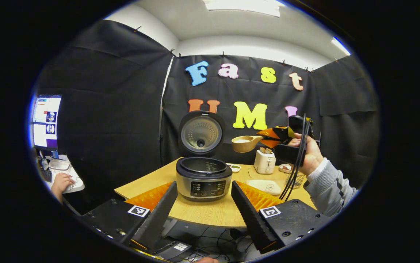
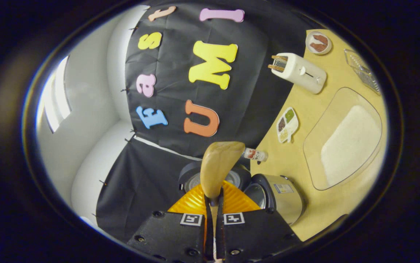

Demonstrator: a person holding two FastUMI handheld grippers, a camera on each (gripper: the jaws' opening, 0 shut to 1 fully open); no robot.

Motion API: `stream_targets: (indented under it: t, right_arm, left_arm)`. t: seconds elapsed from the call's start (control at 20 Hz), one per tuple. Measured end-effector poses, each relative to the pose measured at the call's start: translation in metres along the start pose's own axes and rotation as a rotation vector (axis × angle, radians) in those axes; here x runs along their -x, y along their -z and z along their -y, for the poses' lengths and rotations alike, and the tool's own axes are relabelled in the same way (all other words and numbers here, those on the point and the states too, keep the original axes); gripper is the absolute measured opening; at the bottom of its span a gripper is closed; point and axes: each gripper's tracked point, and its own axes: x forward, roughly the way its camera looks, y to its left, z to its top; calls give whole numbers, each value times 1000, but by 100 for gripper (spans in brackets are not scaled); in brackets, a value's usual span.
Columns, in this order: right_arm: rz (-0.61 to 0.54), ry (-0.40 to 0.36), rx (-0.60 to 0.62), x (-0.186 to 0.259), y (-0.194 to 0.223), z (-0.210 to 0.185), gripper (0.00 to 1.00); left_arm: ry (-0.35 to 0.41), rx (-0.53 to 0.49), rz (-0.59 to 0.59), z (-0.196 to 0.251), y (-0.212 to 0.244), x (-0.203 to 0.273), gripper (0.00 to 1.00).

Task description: Close the left gripper, press the button to open the rice cooker; take a wooden spoon from the chopstick holder with the right hand, scoop a spoonful of rice and pour it into the rice cooker, then put the wooden spoon back into the chopstick holder.

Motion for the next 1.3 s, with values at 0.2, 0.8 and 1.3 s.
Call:
stream_targets:
  t: [0.2,0.8,1.3]
  right_arm:
    - [-48,59,138,-33,36,-3,8]
    - [-49,194,729,-91,80,-3,8]
    - [-39,174,1182,-105,104,-28,8]
  left_arm:
    - [10,4,-16,-4,10,1,94]
    - [35,-14,-20,-5,17,4,95]
    - [33,-16,-21,-8,18,4,95]
